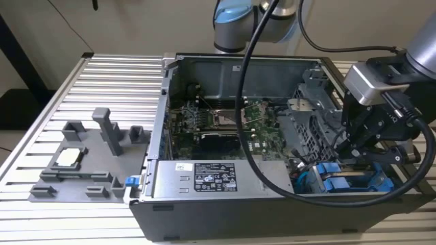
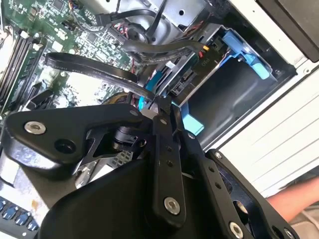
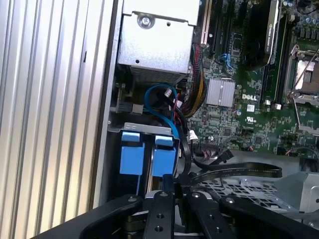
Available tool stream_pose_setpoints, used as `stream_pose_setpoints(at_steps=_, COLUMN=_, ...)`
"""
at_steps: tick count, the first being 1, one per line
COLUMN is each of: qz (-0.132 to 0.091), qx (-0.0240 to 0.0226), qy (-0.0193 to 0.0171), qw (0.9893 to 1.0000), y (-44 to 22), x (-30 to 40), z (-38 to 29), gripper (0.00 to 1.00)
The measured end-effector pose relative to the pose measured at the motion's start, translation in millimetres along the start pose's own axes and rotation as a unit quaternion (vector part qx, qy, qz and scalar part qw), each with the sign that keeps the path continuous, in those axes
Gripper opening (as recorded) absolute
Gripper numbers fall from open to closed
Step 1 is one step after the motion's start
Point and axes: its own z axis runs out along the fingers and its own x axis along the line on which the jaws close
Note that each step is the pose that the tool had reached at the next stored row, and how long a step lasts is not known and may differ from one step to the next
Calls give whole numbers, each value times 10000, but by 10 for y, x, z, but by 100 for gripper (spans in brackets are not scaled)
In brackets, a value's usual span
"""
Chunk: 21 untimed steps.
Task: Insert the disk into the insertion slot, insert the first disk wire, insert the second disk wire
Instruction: 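Insert the second disk wire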
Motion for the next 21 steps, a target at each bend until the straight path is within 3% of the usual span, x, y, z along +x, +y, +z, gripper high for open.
stream_pose_setpoints(at_steps=5, qz=16, qx=2, qy=-2, qw=10000, y=-60, x=44, z=50, gripper=16)
stream_pose_setpoints(at_steps=10, qz=27, qx=3, qy=0, qw=10000, y=-184, x=61, z=57, gripper=16)
stream_pose_setpoints(at_steps=15, qz=40, qx=10, qy=2, qw=10000, y=-191, x=62, z=66, gripper=16)
stream_pose_setpoints(at_steps=21, qz=394, qx=50, qy=-6, qw=9992, y=-193, x=66, z=106, gripper=16)
